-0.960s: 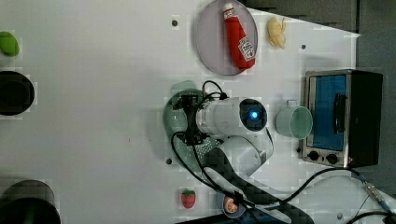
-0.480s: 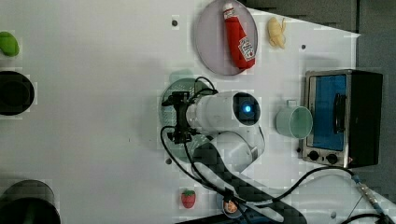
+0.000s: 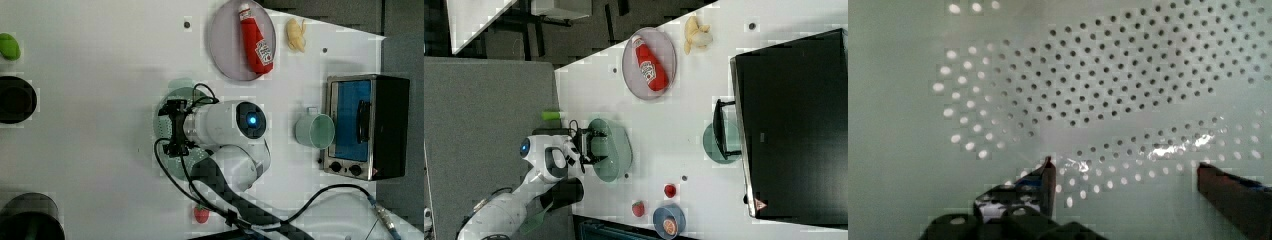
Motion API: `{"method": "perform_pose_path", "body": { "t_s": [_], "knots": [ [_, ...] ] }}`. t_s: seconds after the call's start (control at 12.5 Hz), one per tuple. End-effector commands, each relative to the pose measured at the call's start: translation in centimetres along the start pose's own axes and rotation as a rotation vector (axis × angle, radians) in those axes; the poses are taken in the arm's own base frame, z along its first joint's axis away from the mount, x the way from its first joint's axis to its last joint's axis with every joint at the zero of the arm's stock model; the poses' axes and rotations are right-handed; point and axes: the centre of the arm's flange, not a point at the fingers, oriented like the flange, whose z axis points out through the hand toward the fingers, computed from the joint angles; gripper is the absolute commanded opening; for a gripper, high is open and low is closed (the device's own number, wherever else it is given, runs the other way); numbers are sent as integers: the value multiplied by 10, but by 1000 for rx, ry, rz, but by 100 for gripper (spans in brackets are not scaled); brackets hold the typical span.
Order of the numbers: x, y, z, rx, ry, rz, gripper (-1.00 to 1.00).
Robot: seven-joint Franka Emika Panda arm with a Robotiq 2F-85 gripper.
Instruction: Drag strainer right to left.
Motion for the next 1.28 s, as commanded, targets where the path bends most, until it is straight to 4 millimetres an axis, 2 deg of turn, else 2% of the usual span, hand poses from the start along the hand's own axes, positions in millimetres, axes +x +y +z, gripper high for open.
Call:
{"method": "perform_pose_path", "body": {
  "t_s": [0.08,0.64,0.8,0.88,1.04,1.12,1.28],
  "knots": [
    [-26,5,5,3,-13,11,100],
    [-55,3,5,32,-41,72,100],
    [-57,2,-7,42,-37,-2,100],
    [-56,2,-20,41,-28,-70,100],
    [-45,-5,-61,37,3,-228,100],
    [-34,-9,-86,33,19,-303,100],
    [-1,-25,-148,40,42,-419,100]
  ]
}}
